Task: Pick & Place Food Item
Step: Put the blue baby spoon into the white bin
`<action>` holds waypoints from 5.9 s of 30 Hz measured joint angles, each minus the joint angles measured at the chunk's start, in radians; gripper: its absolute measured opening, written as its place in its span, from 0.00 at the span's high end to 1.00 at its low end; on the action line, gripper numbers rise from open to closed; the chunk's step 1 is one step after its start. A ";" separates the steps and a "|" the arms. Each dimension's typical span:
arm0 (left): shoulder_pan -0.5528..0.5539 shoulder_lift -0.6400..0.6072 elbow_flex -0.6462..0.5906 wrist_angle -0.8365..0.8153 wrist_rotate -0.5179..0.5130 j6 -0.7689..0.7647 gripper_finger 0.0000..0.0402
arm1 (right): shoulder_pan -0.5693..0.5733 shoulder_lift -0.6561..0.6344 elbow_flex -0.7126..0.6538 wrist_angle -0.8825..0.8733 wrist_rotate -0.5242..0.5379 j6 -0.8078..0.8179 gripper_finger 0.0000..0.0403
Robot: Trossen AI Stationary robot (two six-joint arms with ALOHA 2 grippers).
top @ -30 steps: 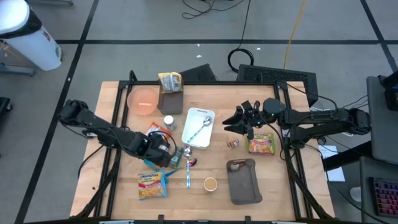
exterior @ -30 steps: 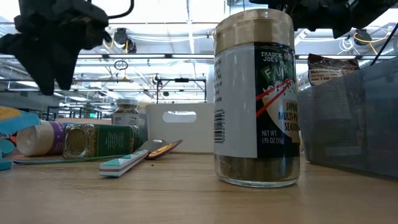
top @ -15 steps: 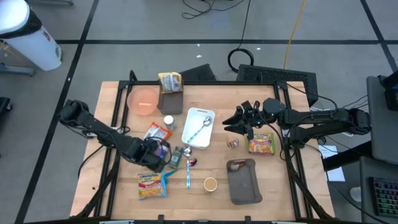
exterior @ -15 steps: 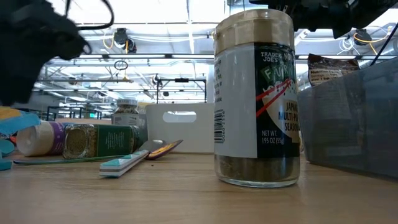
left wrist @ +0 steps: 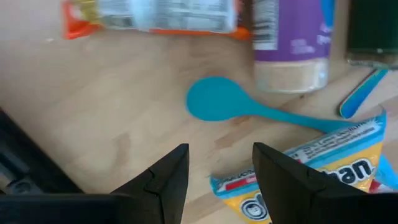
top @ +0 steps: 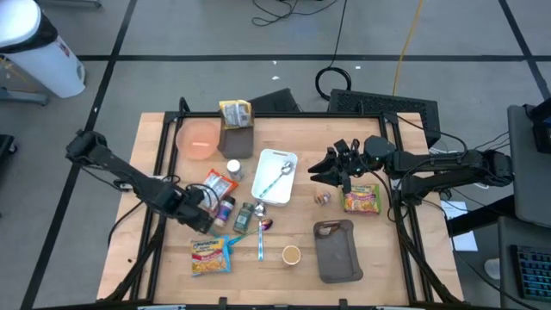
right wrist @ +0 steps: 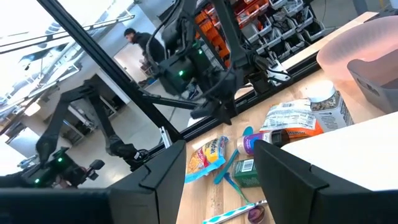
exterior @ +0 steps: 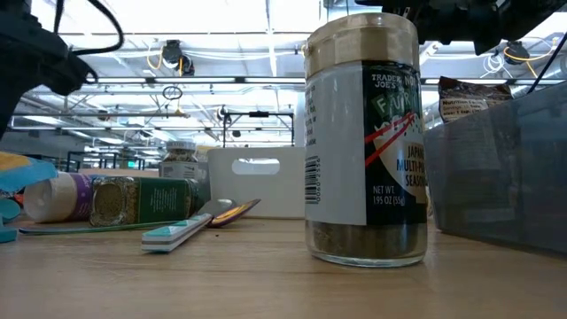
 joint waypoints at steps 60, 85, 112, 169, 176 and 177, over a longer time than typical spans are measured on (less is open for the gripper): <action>0.218 -0.127 -0.342 0.419 0.100 0.123 0.77 | 0.000 0.000 0.000 0.000 0.005 0.004 0.55; 0.297 -0.157 0.031 0.049 0.060 0.419 0.99 | 0.000 0.000 0.000 0.000 0.004 -0.030 0.55; 0.488 0.335 0.838 0.094 -0.134 1.126 1.00 | 0.133 0.077 0.001 0.123 0.108 0.012 0.55; 0.525 0.743 1.396 0.011 0.016 1.449 0.98 | 0.092 0.145 0.001 0.263 0.160 0.066 1.00; 0.528 0.743 1.396 0.014 0.018 1.428 0.96 | 0.092 0.145 0.001 0.263 0.164 0.063 1.00; 0.529 0.743 1.396 0.016 0.020 1.425 0.94 | 0.092 0.145 0.001 0.263 0.165 0.063 1.00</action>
